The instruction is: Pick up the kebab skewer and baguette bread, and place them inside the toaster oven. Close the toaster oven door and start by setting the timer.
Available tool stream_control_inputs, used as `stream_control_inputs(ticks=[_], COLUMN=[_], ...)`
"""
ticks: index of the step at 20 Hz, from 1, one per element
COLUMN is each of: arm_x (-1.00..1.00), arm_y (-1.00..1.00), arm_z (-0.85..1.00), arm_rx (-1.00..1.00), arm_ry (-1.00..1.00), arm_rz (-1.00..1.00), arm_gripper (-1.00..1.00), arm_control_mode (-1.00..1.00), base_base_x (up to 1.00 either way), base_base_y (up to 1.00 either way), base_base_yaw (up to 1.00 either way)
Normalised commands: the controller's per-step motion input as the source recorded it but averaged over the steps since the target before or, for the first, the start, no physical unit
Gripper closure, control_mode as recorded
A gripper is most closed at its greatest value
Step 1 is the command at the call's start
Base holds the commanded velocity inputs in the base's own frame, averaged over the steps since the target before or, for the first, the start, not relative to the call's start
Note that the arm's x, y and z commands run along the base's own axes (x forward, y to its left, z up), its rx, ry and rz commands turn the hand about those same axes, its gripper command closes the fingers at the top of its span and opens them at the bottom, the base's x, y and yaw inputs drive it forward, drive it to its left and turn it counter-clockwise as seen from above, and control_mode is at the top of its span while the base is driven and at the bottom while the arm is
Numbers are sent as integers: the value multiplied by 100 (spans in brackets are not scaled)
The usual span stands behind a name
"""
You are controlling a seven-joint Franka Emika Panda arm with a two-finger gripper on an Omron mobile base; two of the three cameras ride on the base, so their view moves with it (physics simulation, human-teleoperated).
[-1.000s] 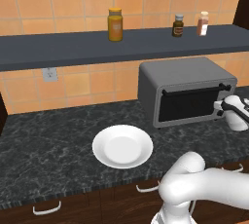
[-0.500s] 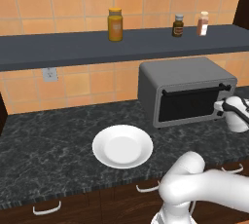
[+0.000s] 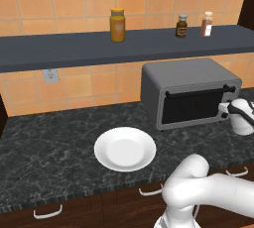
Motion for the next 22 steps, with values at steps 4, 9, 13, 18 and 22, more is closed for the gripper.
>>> stream_control_inputs(ticks=[4, 9, 13, 18, 22], arm_x=[0, 0, 0, 0, 0], arm_y=[0, 0, 0, 0, -1], arm_z=[0, 0, 0, 0, 0], arm_rx=[12, 14, 12, 13, 13], arm_ry=[0, 0, 0, 0, 0], arm_rz=[-3, -4, -3, -2, -1], arm_gripper=[100, 100, 100, 100, 100], arm_control_mode=[-100, -100, -100, -100, -100], base_base_x=[0, 0, 0, 0, 0], base_base_y=[0, 0, 0, 0, 0], base_base_yaw=[0, 0, 0, 0, 0])
